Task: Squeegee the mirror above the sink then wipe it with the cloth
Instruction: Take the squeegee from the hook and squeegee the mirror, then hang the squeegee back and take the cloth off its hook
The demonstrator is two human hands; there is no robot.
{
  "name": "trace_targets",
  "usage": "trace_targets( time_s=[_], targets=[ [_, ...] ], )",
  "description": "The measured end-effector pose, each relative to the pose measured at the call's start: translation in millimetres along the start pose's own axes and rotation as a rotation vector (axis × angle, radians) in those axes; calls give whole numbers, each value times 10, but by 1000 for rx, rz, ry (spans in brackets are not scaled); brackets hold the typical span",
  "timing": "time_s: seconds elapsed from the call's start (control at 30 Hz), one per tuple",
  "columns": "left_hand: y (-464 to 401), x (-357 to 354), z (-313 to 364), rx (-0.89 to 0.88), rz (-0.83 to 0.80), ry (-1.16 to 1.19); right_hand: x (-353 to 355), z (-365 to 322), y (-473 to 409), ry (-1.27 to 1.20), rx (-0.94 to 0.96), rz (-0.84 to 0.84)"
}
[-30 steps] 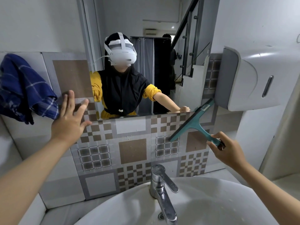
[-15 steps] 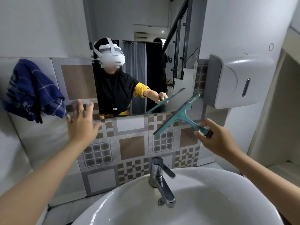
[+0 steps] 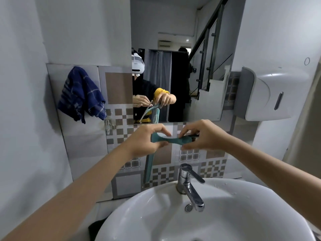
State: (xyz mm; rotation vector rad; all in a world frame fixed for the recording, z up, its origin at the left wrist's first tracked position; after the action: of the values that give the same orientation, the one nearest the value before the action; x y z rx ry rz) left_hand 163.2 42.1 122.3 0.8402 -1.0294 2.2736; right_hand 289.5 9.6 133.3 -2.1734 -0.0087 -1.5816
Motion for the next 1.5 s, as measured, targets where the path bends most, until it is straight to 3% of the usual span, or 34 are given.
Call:
trace_targets(
  time_s=[0.23,0.37,0.5,0.67,0.93,1.17,1.5],
  targets=[
    [172,116,-181,87,-108,39,-30,-415,-272,-13,113,-84],
    [273,258,-381,121,-30,105,192,-432,-433,-51,137,60],
    [451,417,-669,168,113,142,249,-180,-604,-375,0,298],
    [712,385,-998,221,227,224,-308,-210,-883,-771,-91,283],
    [1113,393,-1543,333,423,297,-1096,-658,-1505,-835,-44,210],
    [1121,586,-1857,380,578,340,-1376,-739,-1929,-845,-31,202],
    [1218,375,-2206,430,584,346,-1812,-619,-1994,-829,-82,162]
  ],
)
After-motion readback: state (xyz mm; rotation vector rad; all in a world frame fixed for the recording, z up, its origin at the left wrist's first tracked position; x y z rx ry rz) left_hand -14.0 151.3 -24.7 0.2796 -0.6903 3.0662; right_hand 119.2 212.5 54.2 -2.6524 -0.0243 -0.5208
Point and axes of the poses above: each hand's wrist, its own y-axis away from the middle knuckle, its own x-axis out of the back of the hand, z = x × y, the point moved 10 cm from there along -y, towards the middle knuckle, and after that the axes turned 2 degrees about x, right-handed, at the moved point
